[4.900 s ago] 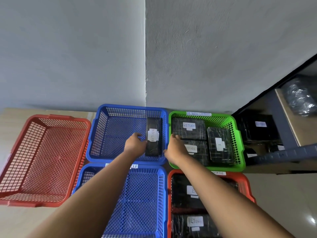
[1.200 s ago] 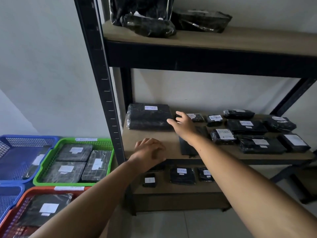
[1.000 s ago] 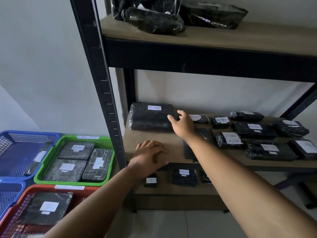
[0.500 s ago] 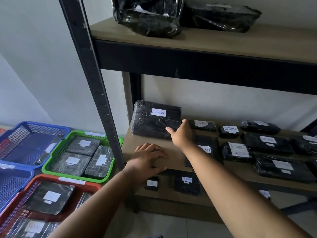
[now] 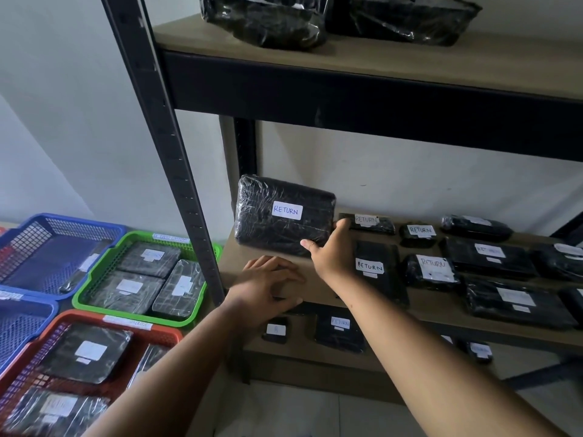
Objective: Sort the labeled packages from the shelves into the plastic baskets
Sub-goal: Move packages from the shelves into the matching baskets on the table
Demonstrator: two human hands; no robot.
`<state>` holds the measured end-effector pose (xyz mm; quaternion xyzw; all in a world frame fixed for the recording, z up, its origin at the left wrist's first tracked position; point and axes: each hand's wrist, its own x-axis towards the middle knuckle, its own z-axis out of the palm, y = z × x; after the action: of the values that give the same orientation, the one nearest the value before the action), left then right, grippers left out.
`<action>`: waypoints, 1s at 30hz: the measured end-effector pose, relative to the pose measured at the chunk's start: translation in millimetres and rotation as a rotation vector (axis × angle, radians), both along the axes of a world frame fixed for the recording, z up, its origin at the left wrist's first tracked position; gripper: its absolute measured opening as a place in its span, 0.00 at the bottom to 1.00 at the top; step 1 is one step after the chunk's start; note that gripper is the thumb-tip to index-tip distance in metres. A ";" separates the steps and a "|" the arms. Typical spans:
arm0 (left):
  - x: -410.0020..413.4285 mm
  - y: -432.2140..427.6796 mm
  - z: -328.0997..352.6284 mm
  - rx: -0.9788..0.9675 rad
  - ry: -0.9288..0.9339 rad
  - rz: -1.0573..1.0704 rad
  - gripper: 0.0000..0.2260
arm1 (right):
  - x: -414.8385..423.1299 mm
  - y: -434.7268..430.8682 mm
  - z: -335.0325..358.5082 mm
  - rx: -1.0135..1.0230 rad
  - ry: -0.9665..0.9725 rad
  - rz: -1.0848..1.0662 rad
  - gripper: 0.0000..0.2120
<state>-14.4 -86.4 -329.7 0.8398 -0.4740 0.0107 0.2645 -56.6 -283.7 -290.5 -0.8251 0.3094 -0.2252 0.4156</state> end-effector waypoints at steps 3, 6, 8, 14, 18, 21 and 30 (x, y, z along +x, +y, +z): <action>0.5 -0.3 -1.6 -0.003 -0.007 0.003 0.19 | -2.6 2.5 -2.1 -0.014 -0.014 -0.006 0.30; 1.2 -0.3 -2.1 -0.007 -0.002 0.000 0.19 | -2.4 4.1 -6.1 -0.016 -0.021 -0.010 0.31; 1.8 -0.3 -2.4 -0.005 0.001 0.002 0.19 | 0.4 2.3 -5.8 -0.013 0.002 -0.003 0.30; 3.3 -1.5 -2.2 -0.001 0.026 0.009 0.19 | 26.2 -19.0 11.2 -0.029 0.214 0.039 0.30; 4.7 -1.5 -1.6 0.038 0.038 0.006 0.20 | 45.5 -29.2 22.7 -0.039 0.389 0.056 0.34; 4.9 -2.0 -0.1 0.047 0.052 0.008 0.20 | 51.2 -33.2 33.4 -0.102 0.517 0.122 0.31; 2.4 -2.8 2.7 0.071 0.063 0.018 0.20 | 36.9 -45.4 48.0 -0.103 0.433 0.188 0.37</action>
<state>-12.0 -89.2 -327.0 0.8529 -0.4579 -0.0301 0.2490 -19.7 -329.1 -242.5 -0.8994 0.3012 -0.0189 0.3164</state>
